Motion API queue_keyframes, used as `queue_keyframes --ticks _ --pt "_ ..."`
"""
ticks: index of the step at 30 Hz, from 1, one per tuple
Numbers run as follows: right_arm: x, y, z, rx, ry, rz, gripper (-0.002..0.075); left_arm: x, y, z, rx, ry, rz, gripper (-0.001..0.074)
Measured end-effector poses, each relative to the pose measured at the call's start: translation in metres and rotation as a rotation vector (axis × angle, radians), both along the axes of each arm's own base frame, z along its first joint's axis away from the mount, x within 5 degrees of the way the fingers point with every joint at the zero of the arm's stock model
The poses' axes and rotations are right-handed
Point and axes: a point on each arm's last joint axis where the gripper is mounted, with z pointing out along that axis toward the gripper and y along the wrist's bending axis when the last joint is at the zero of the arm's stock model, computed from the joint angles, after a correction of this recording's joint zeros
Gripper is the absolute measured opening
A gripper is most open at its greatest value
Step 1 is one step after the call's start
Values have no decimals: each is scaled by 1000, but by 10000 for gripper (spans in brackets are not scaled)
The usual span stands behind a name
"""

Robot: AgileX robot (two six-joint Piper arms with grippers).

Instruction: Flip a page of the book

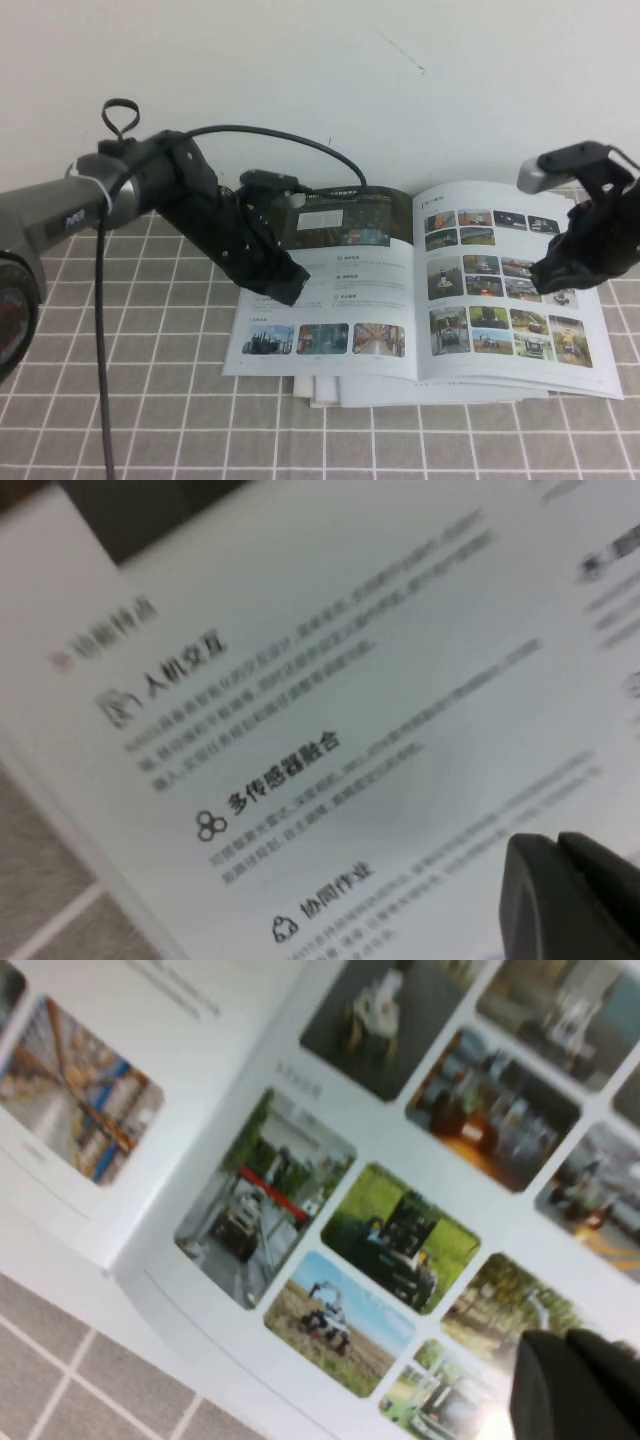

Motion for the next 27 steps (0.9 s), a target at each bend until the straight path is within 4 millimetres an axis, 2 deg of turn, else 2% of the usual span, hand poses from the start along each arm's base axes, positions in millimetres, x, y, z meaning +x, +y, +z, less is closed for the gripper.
queue_keyframes --ticks 2,4,5,6,9,12,15,18,21,24,27 --pt "-6 -1 27 19 -80 -8 -2 -4 3 25 -7 -52 -2 -3" --pt "-13 -2 55 41 -175 -16 -2 -11 5 60 -27 -128 0 -4" --pt "-17 -2 64 48 -205 -14 -2 -17 7 82 -40 -175 -1 -4" --pt "-24 -3 82 64 -259 -9 -2 -25 9 105 -54 -215 -1 -4" --pt "-47 -6 124 85 -387 16 -2 -56 17 168 -94 -336 -11 -4" --pt "-81 -10 166 101 -509 46 -2 -92 25 218 -121 -430 -30 -4" --pt "-118 -15 198 112 -609 76 -2 -130 34 256 -145 -501 -47 -4" --pt "-160 -21 220 137 -695 89 -2 -169 44 280 -164 -565 -51 -4" --pt "-200 -27 230 149 -771 97 -2 -208 55 291 -177 -610 -50 -4" --pt "-244 -34 231 156 -845 107 -2 -252 68 290 -192 -651 -28 -4" --pt "-284 -41 222 163 -905 114 -2 -294 79 277 -211 -669 -8 -4"
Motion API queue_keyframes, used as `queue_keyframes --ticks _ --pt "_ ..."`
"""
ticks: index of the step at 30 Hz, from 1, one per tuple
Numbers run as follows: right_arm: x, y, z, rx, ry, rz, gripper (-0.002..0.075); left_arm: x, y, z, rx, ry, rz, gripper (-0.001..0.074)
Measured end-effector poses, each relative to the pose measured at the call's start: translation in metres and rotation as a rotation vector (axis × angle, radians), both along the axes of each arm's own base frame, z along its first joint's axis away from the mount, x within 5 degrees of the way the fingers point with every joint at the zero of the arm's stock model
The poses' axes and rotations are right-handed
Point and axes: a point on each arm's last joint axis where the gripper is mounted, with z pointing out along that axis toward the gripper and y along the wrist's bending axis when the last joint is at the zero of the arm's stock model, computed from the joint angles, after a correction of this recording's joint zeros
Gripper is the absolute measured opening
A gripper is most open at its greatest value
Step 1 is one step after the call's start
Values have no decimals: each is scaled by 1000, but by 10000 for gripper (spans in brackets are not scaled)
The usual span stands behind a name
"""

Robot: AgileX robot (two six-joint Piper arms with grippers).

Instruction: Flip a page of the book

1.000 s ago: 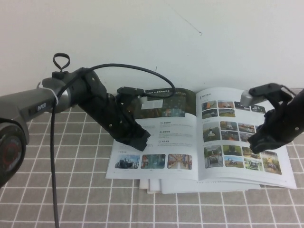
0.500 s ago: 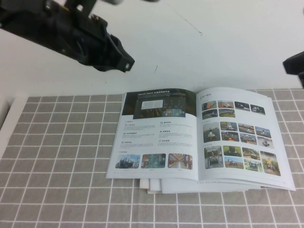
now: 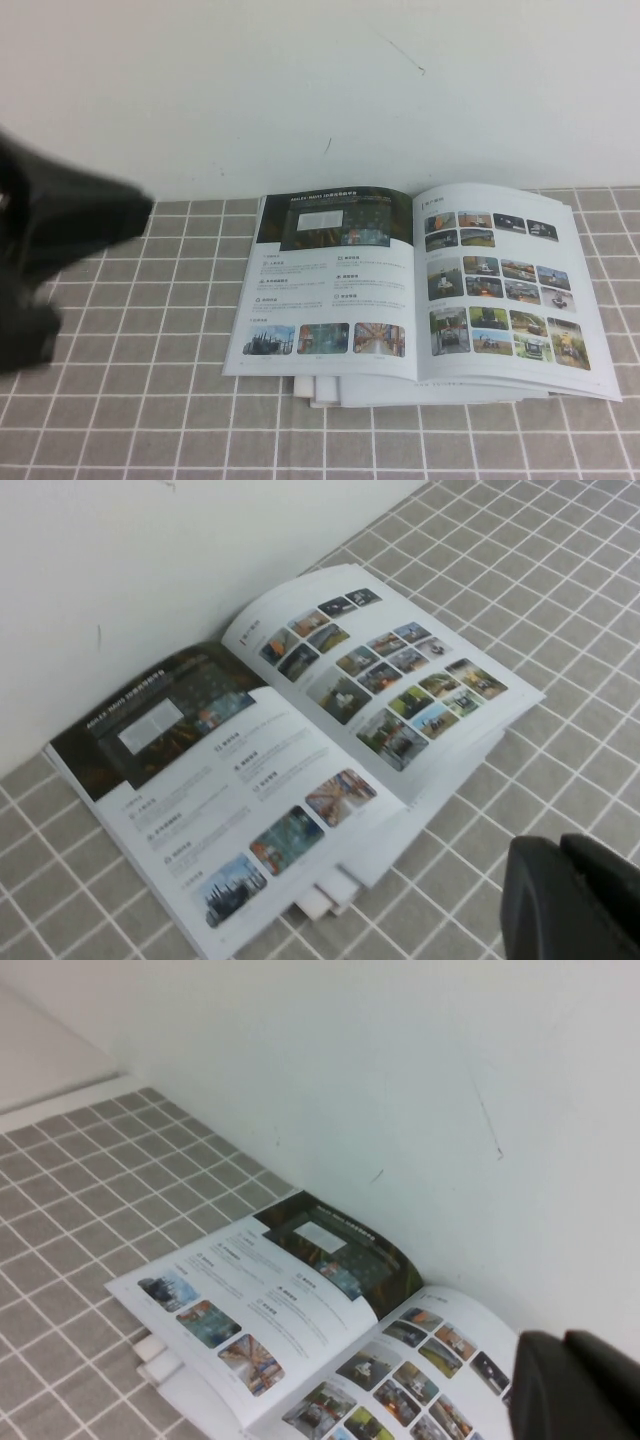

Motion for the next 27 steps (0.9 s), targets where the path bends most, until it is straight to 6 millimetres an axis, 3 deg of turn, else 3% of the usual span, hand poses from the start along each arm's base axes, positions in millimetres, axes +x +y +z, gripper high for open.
queue_keyframes --ticks 5,8,11,15,20,27 --pt "-50 -9 -27 52 -92 -18 -2 -66 18 -40 -65 -8 34 -4" --pt "-55 -11 -50 85 -84 -42 -2 -86 25 -65 -136 -38 86 -4" --pt "-44 -11 -73 91 -43 -67 -2 -86 29 -93 -182 -57 149 -4" --pt "-32 -11 -93 102 -24 -102 -2 -69 31 -133 -209 -45 242 -4" --pt "-26 -14 -95 128 -82 -147 -3 -56 35 -163 -244 -67 344 -4" --pt "-26 -14 -97 124 -72 -145 -3 -54 36 -191 -226 -12 371 -4"
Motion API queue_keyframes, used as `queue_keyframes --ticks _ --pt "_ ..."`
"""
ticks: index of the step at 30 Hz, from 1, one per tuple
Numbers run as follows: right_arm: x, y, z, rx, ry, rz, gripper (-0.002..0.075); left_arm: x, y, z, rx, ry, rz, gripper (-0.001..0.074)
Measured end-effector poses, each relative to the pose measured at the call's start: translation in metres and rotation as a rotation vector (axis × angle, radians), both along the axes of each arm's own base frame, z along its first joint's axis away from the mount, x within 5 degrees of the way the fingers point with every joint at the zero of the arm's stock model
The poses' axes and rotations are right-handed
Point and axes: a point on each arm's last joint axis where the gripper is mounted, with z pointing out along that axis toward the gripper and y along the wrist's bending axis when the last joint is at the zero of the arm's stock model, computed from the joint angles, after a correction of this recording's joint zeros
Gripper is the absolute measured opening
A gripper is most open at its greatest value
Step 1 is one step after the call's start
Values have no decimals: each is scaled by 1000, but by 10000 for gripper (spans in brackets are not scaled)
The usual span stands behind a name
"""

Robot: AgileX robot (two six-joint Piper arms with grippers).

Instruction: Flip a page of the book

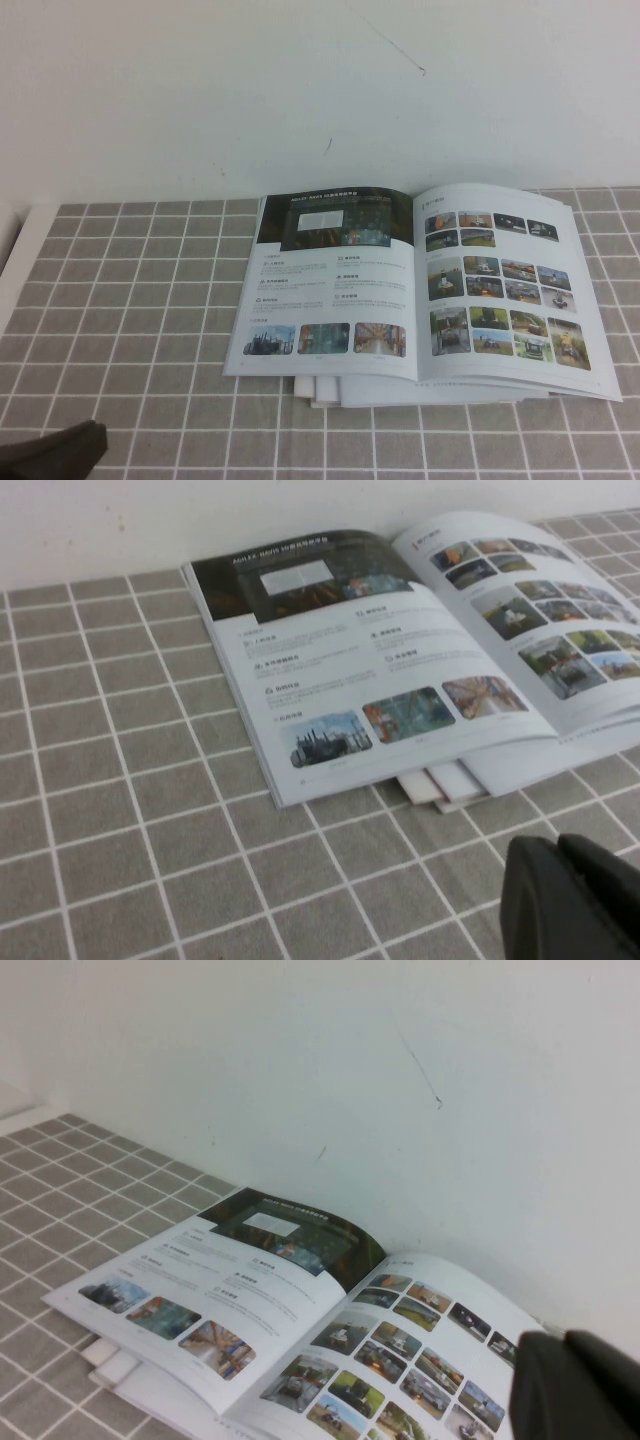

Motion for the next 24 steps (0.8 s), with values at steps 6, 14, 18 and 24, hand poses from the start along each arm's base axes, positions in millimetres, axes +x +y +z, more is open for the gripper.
queue_keyframes --ticks 6,14,18,24 --pt "0 0 -1 -4 11 6 -3 -2 0 -19 15 65 -7 -4" --pt "-1 1 -3 -13 31 16 -3 -9 0 -33 82 122 -54 -4" --pt "-1 1 -3 -13 31 16 -3 -21 11 -28 282 -61 -52 -4" --pt "-1 1 -3 -13 31 16 -3 -33 23 -33 483 -208 -24 -4"
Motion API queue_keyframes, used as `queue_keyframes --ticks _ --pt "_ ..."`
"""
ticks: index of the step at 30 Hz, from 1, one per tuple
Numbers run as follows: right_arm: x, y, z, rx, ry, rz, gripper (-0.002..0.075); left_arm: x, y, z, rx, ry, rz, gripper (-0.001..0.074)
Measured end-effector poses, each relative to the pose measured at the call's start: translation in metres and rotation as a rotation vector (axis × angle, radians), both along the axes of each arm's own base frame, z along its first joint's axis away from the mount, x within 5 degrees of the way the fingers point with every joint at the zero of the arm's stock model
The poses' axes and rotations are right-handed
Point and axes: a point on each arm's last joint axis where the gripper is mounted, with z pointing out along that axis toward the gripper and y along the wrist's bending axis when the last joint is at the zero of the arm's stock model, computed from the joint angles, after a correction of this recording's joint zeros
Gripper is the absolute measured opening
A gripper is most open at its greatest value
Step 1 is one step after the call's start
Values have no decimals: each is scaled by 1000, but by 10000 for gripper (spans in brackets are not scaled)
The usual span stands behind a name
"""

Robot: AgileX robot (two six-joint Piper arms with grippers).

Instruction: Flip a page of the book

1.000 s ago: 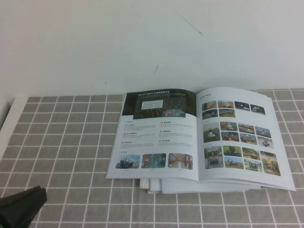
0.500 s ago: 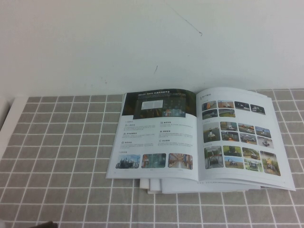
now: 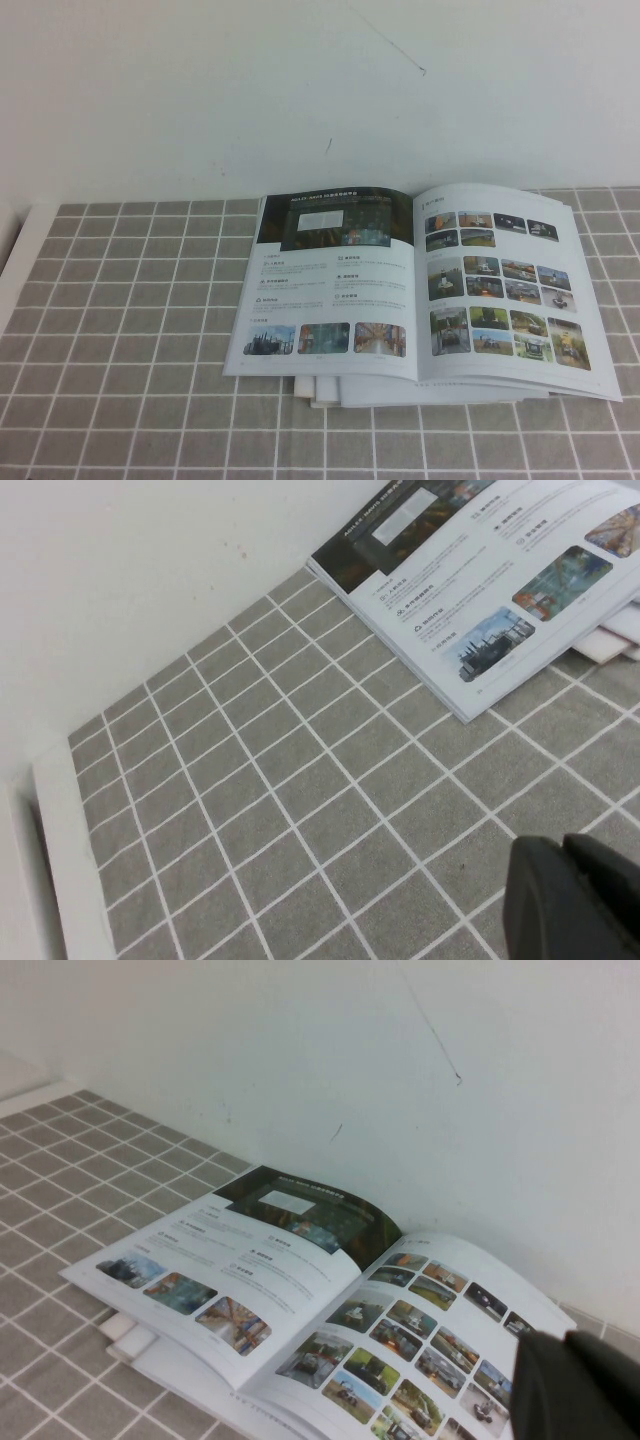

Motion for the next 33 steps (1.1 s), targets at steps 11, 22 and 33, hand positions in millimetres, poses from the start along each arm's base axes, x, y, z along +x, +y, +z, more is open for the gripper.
queue_keyframes --ticks 11,22,33 --pt "0 0 0 -1 1 1 -3 -4 2 -35 -169 8 77 -4" --pt "-1 1 -2 -7 20 11 -3 3 15 -52 -318 3 381 -4" --pt "-2 1 -3 -12 35 18 -3 3 16 -52 -315 1 395 -4"
